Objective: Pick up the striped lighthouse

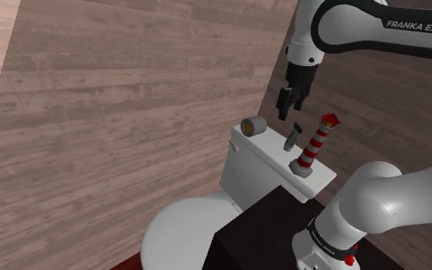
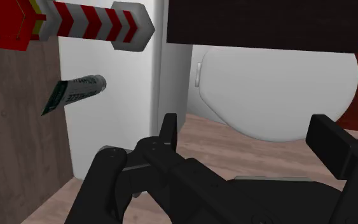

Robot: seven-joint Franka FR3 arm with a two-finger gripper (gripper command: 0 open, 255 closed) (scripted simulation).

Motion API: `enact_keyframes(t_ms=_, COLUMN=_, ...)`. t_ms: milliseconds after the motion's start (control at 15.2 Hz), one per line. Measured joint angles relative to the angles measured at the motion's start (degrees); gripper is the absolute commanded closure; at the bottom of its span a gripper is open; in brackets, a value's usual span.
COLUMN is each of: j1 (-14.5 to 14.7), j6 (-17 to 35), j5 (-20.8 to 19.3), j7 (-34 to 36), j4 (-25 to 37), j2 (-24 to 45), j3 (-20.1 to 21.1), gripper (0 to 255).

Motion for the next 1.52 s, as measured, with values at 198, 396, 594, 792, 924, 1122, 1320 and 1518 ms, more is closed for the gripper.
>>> enact_keyframes(t_ms=198, j1=-0.3, j6=-0.4, j5=-1.7, j7=-2.0, j4=-1.1, j2=-0.7, j3=-1.0, gripper=0)
enact_keyframes(t_ms=396, j1=-0.9, j6=-1.5, j5=-6.0, j7=-6.9, j4=-2.4, j2=-1.6, j3=-3.2, gripper=0)
enact_keyframes(t_ms=594, j1=-1.9, j6=-2.0, j5=-11.2, j7=-12.3, j4=-3.7, j2=-2.0, j3=-5.9, gripper=0)
enact_keyframes(t_ms=792, j1=-2.8, j6=-2.6, j5=-16.4, j7=-17.7, j4=-4.8, j2=-2.8, j3=-8.3, gripper=0)
enact_keyframes(t_ms=924, j1=-3.6, j6=-2.3, j5=-20.2, j7=-21.3, j4=-4.9, j2=-2.3, j3=-10.1, gripper=0)
enact_keyframes(t_ms=1122, j1=-4.7, j6=-1.5, j5=-25.9, j7=-26.6, j4=-5.2, j2=-2.0, j3=-12.9, gripper=0)
enact_keyframes(t_ms=1320, j1=-5.3, j6=-0.7, j5=-29.3, j7=-29.5, j4=-5.6, j2=-1.6, j3=-14.4, gripper=0)
enact_keyframes(t_ms=1518, j1=-5.6, j6=1.2, j5=-30.4, j7=-29.4, j4=-7.7, j2=-1.8, j3=-15.3, gripper=0)
